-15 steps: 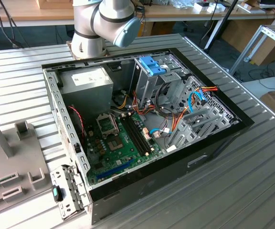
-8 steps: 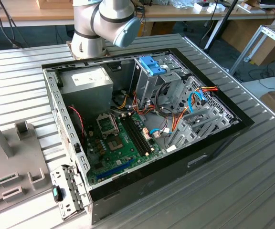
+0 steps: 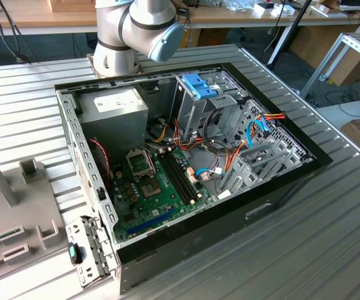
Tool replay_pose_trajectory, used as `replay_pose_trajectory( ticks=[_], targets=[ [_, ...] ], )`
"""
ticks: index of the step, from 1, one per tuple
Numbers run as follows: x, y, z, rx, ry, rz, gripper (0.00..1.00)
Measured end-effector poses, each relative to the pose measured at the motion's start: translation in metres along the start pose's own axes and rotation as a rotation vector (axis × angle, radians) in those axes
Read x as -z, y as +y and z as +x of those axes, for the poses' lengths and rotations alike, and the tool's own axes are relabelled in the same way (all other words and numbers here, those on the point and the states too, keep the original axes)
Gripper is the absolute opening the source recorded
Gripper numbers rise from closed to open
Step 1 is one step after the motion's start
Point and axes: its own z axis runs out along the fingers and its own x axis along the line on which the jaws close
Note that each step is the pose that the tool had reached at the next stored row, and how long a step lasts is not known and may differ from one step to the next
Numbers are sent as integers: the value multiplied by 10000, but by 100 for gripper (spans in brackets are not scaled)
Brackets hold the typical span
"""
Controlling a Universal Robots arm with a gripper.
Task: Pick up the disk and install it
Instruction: 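Pick up the disk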
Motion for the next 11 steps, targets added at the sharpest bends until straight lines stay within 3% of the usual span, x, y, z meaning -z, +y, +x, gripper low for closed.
replay_pose_trajectory(
  ticks=[6, 9, 11],
  targets=[
    [-1, 0, 0, 0, -1, 1, 48],
    [-1, 0, 0, 0, 0, 0, 36],
    [-2, 0, 0, 0, 0, 2, 36]
  ],
)
